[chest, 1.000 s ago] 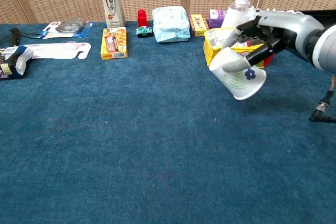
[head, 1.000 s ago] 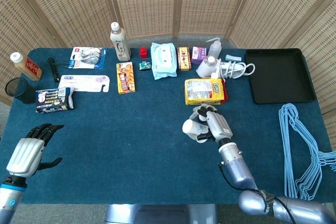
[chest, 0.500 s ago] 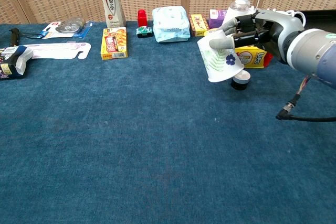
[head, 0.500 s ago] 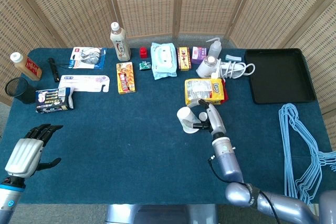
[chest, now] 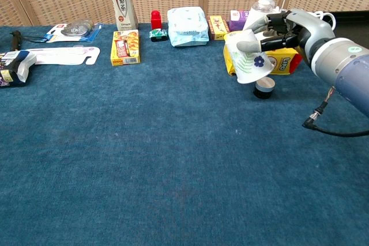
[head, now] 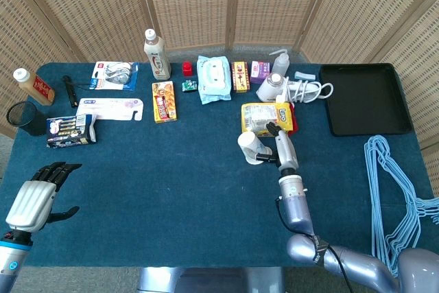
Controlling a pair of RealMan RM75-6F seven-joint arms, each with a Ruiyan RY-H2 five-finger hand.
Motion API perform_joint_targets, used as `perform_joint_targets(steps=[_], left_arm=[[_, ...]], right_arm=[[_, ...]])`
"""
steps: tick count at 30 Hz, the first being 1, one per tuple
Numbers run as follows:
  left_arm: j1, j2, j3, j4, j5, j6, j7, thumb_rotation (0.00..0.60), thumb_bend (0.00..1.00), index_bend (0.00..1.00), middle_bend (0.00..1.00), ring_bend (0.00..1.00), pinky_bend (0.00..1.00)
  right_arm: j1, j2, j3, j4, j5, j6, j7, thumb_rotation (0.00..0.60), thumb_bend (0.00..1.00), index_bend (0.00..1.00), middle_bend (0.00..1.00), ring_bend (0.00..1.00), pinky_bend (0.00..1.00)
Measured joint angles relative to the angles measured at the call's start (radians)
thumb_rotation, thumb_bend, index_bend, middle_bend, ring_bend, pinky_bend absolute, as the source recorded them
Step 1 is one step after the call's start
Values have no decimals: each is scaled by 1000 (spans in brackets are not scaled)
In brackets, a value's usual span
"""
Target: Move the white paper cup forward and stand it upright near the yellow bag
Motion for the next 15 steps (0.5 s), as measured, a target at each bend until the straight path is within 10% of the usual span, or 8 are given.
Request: perform_joint_targets(steps=[15], left_arm=[[0, 6, -1, -8, -2, 0, 10, 529, 141, 167, 253, 168, 183]], right_arm=[[-13, -52, -11, 142, -73, 10, 62, 547, 249, 498, 252, 136, 37]])
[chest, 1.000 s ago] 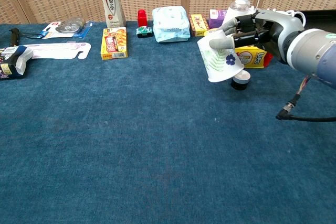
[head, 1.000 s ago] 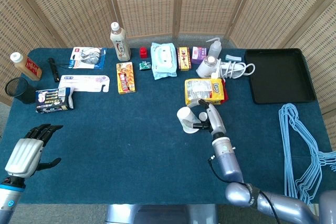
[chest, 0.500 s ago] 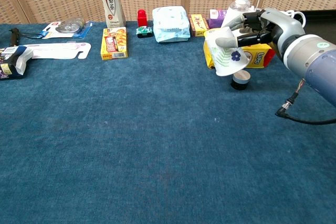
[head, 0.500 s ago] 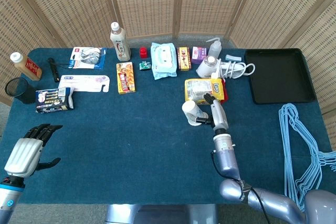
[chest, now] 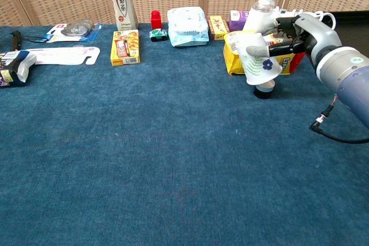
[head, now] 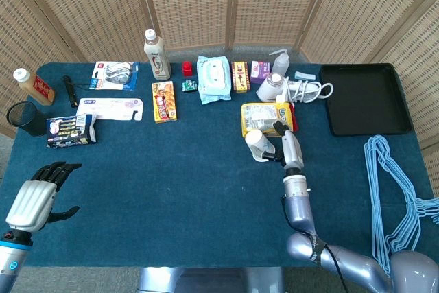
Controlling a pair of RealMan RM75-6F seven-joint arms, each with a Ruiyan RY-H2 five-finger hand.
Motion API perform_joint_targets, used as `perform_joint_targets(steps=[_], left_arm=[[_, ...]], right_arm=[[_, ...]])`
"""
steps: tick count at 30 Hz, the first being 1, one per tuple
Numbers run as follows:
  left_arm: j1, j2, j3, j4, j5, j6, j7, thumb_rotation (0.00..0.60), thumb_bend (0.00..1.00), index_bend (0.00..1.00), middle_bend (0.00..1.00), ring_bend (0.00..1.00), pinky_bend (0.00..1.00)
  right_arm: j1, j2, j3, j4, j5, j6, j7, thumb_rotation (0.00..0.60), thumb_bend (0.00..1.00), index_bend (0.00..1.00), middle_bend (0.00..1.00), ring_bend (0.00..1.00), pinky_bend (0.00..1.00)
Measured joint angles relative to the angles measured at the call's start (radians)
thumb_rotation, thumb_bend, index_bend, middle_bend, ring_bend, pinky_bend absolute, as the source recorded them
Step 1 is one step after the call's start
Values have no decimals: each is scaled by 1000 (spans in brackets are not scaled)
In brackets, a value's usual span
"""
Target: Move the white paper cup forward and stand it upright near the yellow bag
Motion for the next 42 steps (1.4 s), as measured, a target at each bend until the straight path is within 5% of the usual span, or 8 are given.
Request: perform_joint_targets(steps=[9, 23, 42], left_arm=[[0, 3, 0, -6, 4, 3, 3, 533, 142, 167, 253, 168, 183], [2, 6, 1, -15, 24, 14, 0, 535, 142, 167, 253, 167, 183], [19, 6, 11, -9, 31, 31, -10, 535, 142, 167, 253, 168, 183]], right_arm=[[-10, -10, 0, 41, -20, -5, 14, 548, 251, 481, 243, 126, 15], [-35, 35, -47, 38, -73, -13, -37, 546, 291, 157, 152, 77, 0], [-100, 202, -53, -225, -128, 53, -98, 546, 289, 242, 201, 138, 30]])
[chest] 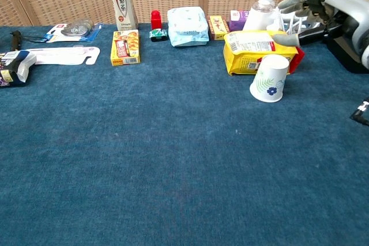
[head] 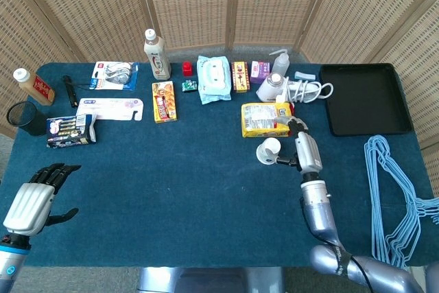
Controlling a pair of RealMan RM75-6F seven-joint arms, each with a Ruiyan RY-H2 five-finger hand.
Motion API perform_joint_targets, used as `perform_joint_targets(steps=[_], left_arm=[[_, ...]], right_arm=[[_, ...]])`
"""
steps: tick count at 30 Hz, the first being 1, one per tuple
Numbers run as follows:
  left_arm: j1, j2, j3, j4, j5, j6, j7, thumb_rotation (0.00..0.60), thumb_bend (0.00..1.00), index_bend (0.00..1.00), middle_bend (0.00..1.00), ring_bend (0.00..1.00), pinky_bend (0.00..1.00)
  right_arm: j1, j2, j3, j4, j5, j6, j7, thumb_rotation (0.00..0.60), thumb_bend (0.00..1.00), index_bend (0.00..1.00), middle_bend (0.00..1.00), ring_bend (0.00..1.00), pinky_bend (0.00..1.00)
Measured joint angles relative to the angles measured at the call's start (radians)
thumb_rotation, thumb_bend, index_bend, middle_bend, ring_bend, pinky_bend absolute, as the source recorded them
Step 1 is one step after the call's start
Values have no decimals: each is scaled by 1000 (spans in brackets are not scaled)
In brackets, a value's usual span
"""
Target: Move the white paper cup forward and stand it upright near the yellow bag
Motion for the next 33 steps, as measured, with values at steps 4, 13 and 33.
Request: perform_joint_targets(steps=[4, 13, 33], left_arm=[[4, -4, 4, 4, -3, 0, -2, 532, 141, 167, 253, 167, 183], [12, -27, 11, 24, -25, -12, -10, 532, 141, 167, 253, 168, 183], [72, -45, 30, 46, -17, 57, -20, 532, 141, 167, 253, 168, 183]], right_arm=[[-25, 59, -17, -88, 12, 13, -66, 544, 289, 310, 230, 148, 40], [-79, 145, -115, -145, -94, 125, -268, 546, 289, 427, 340, 273, 157], [-275, 317, -287, -238, -270, 322, -355, 542, 289, 503, 422, 351, 222]])
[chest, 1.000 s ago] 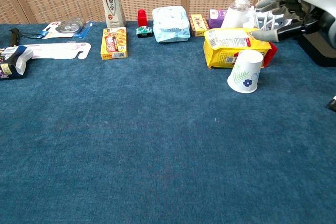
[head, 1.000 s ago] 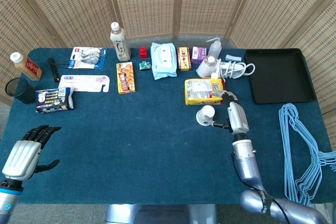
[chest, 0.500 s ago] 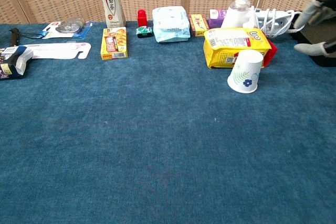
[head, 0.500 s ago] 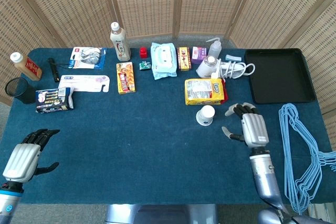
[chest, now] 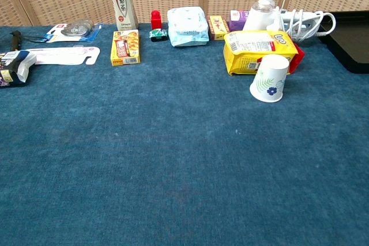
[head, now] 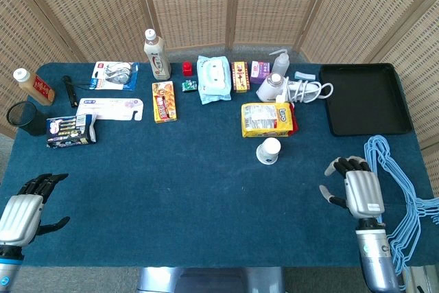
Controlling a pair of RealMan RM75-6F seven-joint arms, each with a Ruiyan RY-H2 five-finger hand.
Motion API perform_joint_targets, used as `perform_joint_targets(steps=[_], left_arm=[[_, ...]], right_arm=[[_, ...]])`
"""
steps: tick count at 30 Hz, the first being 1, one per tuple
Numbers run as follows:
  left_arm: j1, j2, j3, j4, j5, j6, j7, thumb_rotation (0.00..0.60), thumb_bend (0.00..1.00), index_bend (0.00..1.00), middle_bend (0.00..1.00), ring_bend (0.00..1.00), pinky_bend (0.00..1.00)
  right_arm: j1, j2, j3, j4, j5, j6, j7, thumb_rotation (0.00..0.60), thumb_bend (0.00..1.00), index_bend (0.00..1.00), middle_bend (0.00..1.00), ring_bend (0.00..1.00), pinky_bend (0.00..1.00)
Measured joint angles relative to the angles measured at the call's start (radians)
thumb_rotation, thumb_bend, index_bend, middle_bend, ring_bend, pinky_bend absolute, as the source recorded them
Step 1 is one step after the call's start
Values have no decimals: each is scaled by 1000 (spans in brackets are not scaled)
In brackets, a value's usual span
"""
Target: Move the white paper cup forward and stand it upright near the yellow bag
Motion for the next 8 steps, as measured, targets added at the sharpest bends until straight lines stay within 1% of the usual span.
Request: perform_joint_targets(steps=[5, 8], left_arm=[[7, 3, -1, -7, 0, 8, 2, 528, 141, 167, 253, 168, 183], [7, 4, -2, -8, 0, 5, 7, 529, 141, 167, 253, 168, 183]], right_arm=[[-29, 21, -8, -15, -13, 25, -3, 547, 289, 503, 413, 338, 211], [-37, 27, -6, -16, -7, 23, 3, 544, 289, 503, 411, 336, 209]])
